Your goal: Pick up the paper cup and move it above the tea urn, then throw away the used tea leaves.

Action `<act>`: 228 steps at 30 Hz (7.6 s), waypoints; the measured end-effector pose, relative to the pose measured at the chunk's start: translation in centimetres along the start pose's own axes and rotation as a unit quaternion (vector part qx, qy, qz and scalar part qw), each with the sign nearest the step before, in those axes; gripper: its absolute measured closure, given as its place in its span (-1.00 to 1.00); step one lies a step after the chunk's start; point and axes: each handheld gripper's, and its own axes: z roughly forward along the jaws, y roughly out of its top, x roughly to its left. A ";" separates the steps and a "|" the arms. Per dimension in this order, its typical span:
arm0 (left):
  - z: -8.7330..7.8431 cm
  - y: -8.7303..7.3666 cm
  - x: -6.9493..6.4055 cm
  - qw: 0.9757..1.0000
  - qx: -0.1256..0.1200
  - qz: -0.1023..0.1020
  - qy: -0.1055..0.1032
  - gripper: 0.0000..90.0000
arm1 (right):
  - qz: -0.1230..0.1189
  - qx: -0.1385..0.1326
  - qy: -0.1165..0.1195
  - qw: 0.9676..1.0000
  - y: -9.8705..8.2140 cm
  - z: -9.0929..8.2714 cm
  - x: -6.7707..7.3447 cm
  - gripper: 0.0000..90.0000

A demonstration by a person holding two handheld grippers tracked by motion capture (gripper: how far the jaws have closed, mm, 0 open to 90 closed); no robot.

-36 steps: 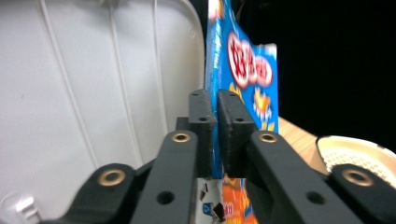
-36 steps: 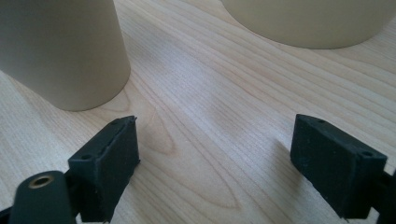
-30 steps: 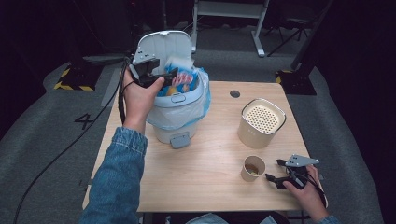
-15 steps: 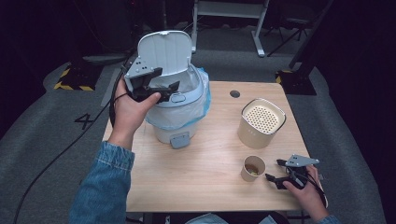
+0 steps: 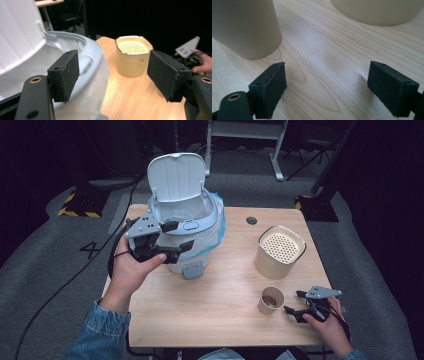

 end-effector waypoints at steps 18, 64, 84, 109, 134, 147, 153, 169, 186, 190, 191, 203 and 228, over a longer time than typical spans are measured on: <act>2.3 -9.4 -2.8 0.998 0.053 -0.002 -0.039 -0.37 | -0.005 0.000 0.001 1.000 0.1 0.0 0.0 -0.62; 7.9 -20.4 -1.9 0.974 0.226 -0.006 -0.016 -0.44 | -0.039 -0.080 0.099 0.991 2.3 -0.5 4.1 -0.41; 8.0 -20.3 -1.7 0.974 0.226 -0.008 -0.014 -0.44 | -0.057 -0.120 0.094 0.987 3.4 2.9 5.6 -0.37; 8.0 -20.3 -1.7 0.974 0.226 -0.008 -0.014 -0.44 | -0.073 -0.141 0.132 0.978 4.9 0.4 4.1 -0.30; 7.9 -20.4 -1.4 0.974 0.225 -0.009 -0.022 -0.44 | -0.083 -0.154 0.112 0.978 9.6 -3.6 0.7 -0.30; 7.5 -20.5 -1.1 0.974 0.227 -0.007 -0.016 -0.46 | -0.087 -0.165 0.087 0.979 12.9 -6.0 -2.5 -0.30; 7.5 -20.5 -1.1 0.974 0.227 -0.008 -0.015 -0.46 | -0.092 -0.168 0.073 0.979 14.6 -6.9 -3.8 -0.30; 7.5 -20.5 -1.1 0.974 0.227 -0.008 -0.016 -0.47 | -0.096 -0.179 0.026 0.979 17.8 -7.6 -7.5 -0.30; 7.6 -20.5 -1.0 0.974 0.227 -0.008 -0.016 -0.47 | -0.154 -0.135 -0.048 0.978 19.4 -6.3 -9.1 -0.30; 7.6 -20.5 -1.0 0.974 0.227 -0.008 -0.016 -0.47 | -0.176 -0.121 -0.064 0.975 19.5 -5.8 -9.4 -0.30; 7.6 -20.5 -1.0 0.974 0.227 -0.008 -0.016 -0.47 | -0.180 -0.118 -0.067 0.974 19.6 -5.7 -9.5 -0.30; 7.6 -20.5 -1.1 0.974 0.227 -0.007 -0.016 -0.47 | -0.249 -0.061 -0.124 0.958 19.9 -5.0 -9.6 -0.29; 7.5 -20.5 -1.1 0.974 0.228 -0.007 -0.015 -0.47 | -0.432 0.059 -0.242 0.867 20.2 -2.8 -7.8 -0.29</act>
